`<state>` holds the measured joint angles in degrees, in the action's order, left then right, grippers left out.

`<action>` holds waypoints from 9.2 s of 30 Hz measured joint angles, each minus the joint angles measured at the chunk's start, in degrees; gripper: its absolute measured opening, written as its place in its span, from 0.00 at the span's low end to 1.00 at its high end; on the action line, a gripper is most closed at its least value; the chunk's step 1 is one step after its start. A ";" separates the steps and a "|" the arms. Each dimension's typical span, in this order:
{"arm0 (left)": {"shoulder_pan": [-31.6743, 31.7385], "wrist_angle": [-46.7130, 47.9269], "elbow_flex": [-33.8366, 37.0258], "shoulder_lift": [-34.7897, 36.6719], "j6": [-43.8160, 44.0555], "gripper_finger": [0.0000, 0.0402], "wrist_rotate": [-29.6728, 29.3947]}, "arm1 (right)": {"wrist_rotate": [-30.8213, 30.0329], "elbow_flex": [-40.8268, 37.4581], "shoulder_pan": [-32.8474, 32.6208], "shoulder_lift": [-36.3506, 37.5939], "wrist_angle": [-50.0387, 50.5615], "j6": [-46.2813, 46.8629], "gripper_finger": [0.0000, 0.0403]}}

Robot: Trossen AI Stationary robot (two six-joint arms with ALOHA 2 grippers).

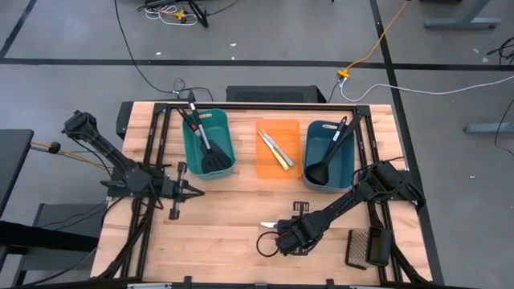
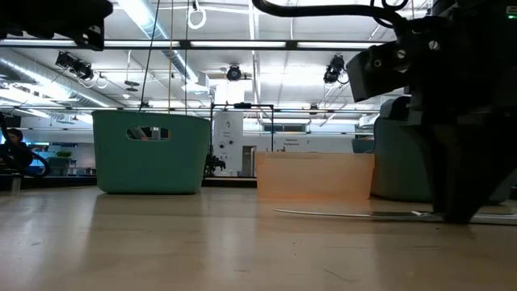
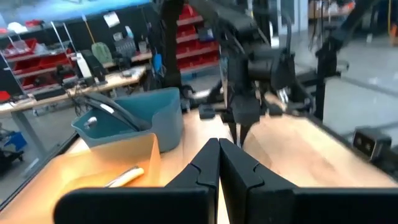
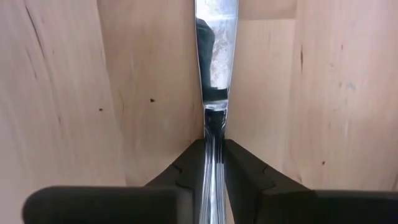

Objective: Pick & Place Kitchen Items
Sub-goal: Put the silver table knife into the orange bin

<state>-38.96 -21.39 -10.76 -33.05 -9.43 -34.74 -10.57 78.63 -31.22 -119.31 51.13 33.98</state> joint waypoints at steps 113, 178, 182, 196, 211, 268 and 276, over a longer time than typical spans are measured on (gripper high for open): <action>11.57 -4.56 -23.85 -72.83 30.27 0.00 13.26 | 5.74 -0.02 5.86 7.43 -2.58 -0.45 0.52; 1.92 -3.08 -23.36 -55.92 13.88 0.04 3.31 | 6.03 -0.33 7.45 6.25 -0.38 -2.38 0.02; 1.62 -0.99 -23.39 -56.13 14.78 0.04 2.65 | 5.15 -1.01 7.53 6.25 -2.05 -2.50 0.02; 4.82 1.81 -23.46 -57.16 22.63 0.05 5.11 | 3.56 -3.11 6.93 5.70 -6.50 -2.51 0.03; 11.86 0.76 -23.56 -63.68 23.38 0.57 14.72 | 1.37 -4.42 6.14 5.55 -8.46 -3.17 0.03; 15.34 -2.51 -23.63 -69.29 22.71 0.01 19.39 | 5.47 -4.46 9.18 4.55 -11.06 -4.63 0.06; 15.03 -2.42 -23.54 -68.40 21.88 0.05 18.65 | 5.76 -4.44 9.31 4.28 -11.09 -4.94 0.06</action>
<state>-23.93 -23.81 -34.30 -101.45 12.45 -16.10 -4.81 74.19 -21.91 -115.02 40.04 29.03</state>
